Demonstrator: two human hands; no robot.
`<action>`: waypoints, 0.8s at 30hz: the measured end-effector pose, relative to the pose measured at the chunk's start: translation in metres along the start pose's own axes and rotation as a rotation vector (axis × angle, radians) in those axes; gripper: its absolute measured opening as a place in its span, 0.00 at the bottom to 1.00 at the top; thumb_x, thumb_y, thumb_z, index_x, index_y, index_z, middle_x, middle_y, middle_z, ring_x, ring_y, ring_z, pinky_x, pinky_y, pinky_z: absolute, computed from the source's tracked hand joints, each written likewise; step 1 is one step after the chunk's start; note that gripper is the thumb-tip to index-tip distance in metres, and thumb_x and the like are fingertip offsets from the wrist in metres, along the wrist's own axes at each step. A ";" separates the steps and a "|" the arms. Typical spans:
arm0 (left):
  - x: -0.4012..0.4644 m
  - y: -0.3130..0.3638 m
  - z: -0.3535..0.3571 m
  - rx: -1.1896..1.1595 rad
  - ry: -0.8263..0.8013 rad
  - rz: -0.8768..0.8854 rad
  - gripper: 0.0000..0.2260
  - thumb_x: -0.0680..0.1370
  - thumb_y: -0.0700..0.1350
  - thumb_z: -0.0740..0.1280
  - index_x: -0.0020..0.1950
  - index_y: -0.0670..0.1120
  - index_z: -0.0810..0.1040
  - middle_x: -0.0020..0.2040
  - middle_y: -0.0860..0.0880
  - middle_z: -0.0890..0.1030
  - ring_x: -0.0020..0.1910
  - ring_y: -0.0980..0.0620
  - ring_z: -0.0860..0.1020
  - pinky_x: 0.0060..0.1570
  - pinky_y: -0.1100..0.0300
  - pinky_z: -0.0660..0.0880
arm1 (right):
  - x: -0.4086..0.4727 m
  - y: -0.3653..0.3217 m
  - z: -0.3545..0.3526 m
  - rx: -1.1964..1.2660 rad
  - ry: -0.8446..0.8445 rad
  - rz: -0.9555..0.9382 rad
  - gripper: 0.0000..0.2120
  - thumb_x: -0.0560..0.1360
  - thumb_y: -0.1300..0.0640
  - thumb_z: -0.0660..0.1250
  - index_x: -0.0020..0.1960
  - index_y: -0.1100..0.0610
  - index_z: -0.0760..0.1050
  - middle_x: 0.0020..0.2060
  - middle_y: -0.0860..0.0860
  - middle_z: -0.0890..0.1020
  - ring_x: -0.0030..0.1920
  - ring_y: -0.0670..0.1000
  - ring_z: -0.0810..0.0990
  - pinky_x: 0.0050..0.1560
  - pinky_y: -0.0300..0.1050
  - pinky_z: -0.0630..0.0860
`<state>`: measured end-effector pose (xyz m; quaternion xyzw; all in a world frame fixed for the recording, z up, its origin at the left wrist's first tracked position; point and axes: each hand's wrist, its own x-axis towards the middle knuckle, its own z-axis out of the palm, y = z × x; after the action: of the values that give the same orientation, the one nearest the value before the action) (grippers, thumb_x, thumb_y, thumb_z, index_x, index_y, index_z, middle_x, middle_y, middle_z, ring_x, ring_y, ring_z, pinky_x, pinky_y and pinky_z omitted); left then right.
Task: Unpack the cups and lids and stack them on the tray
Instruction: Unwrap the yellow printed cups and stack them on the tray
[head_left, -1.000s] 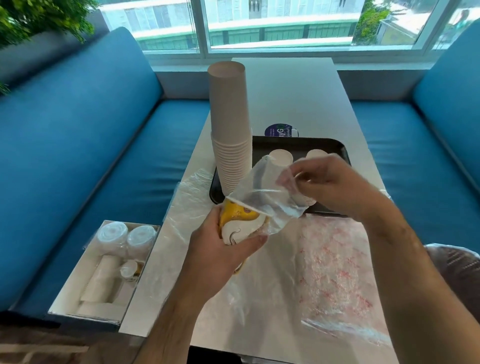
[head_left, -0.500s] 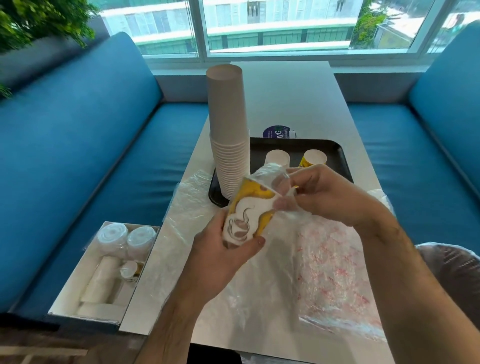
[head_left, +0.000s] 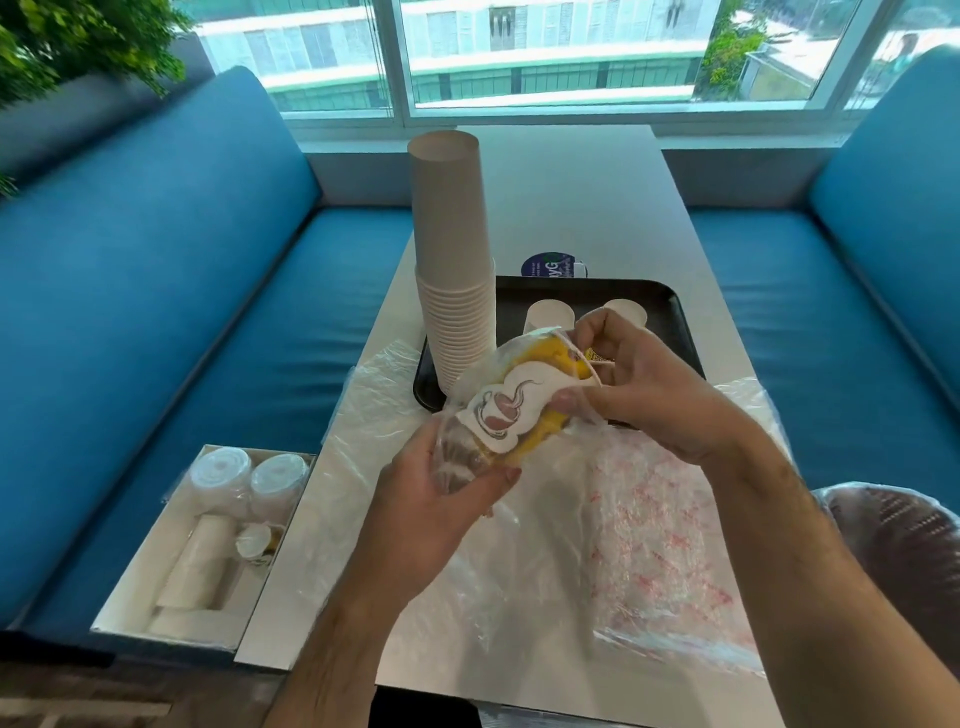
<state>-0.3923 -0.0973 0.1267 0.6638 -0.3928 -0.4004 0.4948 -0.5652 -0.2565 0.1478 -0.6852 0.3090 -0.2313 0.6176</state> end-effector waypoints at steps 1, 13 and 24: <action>0.001 0.000 0.000 -0.025 0.006 0.002 0.32 0.61 0.60 0.75 0.64 0.54 0.77 0.55 0.55 0.84 0.51 0.54 0.84 0.46 0.61 0.81 | 0.000 0.000 -0.001 0.010 -0.014 0.025 0.37 0.60 0.50 0.82 0.63 0.57 0.68 0.58 0.54 0.80 0.56 0.60 0.83 0.56 0.55 0.83; 0.009 0.007 0.007 -0.280 0.049 -0.030 0.24 0.67 0.53 0.78 0.62 0.56 0.78 0.56 0.53 0.85 0.57 0.50 0.83 0.60 0.45 0.79 | -0.002 0.016 0.009 -0.395 -0.102 0.010 0.36 0.65 0.47 0.82 0.69 0.43 0.73 0.60 0.40 0.80 0.61 0.44 0.79 0.64 0.48 0.78; 0.012 0.002 -0.006 -0.570 0.064 -0.137 0.19 0.74 0.43 0.70 0.64 0.44 0.79 0.51 0.44 0.85 0.44 0.48 0.85 0.42 0.57 0.82 | 0.005 0.021 -0.019 -0.377 0.446 -0.091 0.33 0.69 0.52 0.80 0.68 0.44 0.67 0.56 0.38 0.77 0.55 0.39 0.78 0.49 0.32 0.75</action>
<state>-0.3827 -0.1066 0.1284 0.5352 -0.2028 -0.5058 0.6454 -0.5774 -0.2741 0.1295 -0.7331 0.4437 -0.3422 0.3854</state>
